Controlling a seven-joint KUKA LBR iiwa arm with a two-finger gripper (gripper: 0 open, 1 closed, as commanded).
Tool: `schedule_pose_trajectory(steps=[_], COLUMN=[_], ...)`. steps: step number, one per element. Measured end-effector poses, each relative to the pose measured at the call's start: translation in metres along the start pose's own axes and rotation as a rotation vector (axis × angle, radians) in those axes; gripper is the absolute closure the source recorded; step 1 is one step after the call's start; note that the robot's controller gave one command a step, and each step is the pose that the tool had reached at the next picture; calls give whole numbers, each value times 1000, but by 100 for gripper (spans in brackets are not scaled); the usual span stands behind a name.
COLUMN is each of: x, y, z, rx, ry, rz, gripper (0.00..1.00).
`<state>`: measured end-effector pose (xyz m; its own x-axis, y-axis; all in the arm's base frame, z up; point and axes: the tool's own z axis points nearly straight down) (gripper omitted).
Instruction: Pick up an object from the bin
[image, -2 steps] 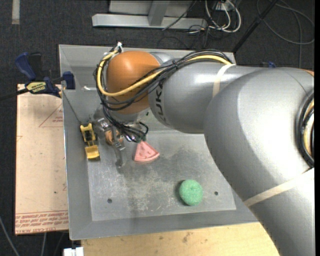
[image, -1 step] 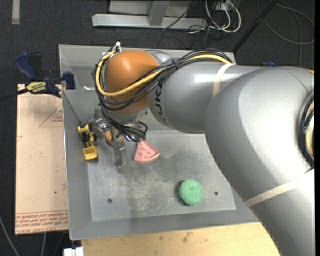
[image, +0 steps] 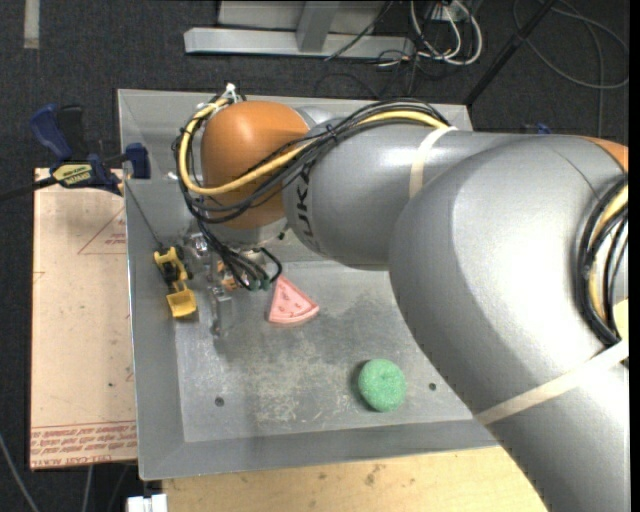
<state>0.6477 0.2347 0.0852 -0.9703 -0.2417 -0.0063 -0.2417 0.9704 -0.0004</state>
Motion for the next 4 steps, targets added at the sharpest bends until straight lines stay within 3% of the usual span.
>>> schedule_pose_trajectory(steps=[1,2,3,4], x=[-4,34,42,32], y=[0,5,12,16], z=[3,4,6,12], rx=[12,18,15,4], ry=[-8,-14,-1,-2], rz=[-236,-369,-225,-405], gripper=[0,0,0,0])
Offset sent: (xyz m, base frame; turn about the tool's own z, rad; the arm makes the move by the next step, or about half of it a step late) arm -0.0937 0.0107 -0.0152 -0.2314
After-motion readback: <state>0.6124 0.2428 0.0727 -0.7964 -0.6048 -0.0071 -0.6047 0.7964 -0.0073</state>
